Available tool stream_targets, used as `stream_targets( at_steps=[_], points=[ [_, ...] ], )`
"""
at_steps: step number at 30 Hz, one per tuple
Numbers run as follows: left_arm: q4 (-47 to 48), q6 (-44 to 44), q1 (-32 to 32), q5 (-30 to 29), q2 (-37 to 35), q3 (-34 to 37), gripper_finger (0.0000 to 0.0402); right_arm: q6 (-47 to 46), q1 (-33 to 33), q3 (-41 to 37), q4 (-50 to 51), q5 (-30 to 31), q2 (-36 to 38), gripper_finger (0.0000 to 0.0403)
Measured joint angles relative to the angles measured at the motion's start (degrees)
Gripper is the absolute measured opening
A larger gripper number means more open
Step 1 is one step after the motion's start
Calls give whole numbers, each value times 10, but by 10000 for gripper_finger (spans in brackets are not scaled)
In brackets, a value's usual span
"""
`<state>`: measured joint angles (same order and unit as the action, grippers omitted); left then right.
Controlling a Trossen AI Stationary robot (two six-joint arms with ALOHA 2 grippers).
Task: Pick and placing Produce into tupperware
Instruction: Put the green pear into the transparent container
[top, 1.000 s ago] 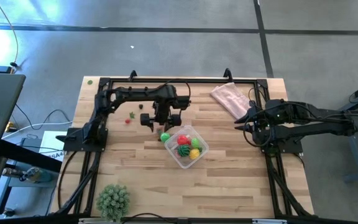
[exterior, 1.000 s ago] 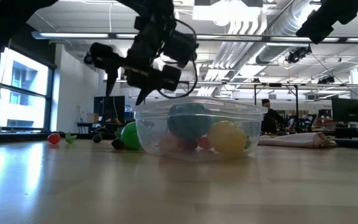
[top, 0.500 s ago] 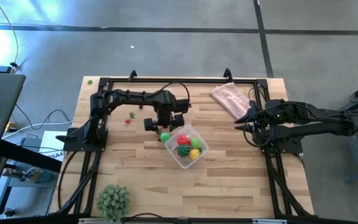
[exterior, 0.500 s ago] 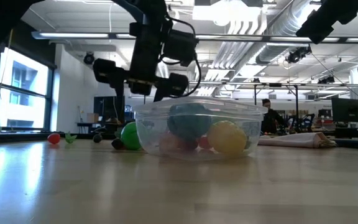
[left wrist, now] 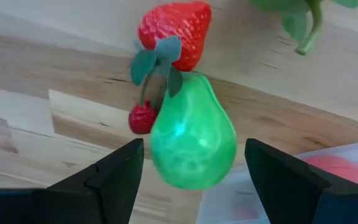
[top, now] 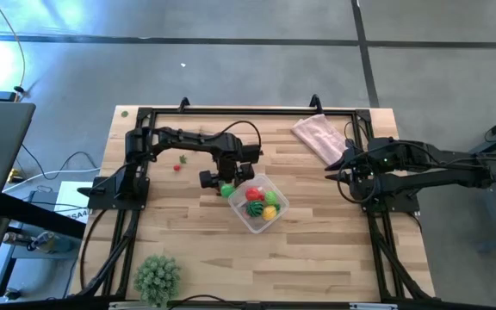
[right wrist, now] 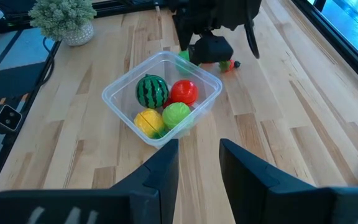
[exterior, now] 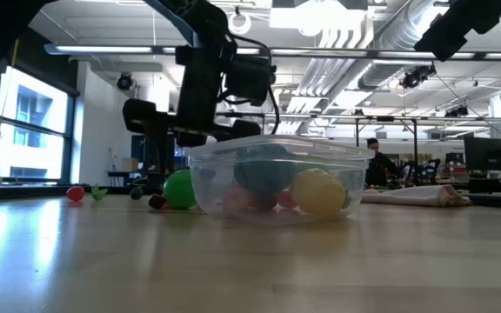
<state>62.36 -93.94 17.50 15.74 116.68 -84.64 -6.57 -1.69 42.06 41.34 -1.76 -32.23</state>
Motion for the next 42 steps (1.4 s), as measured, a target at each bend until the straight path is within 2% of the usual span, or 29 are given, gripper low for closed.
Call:
stream_targets(
  at_steps=[11, 42],
  points=[
    [-43, -11, -11, -3, 0, 26, 269, 0, 0, 0, 0, 0, 0, 105],
    [-42, -9, -29, -41, 1, 26, 269, 0, 0, 0, 0, 0, 0, 105]
  ],
)
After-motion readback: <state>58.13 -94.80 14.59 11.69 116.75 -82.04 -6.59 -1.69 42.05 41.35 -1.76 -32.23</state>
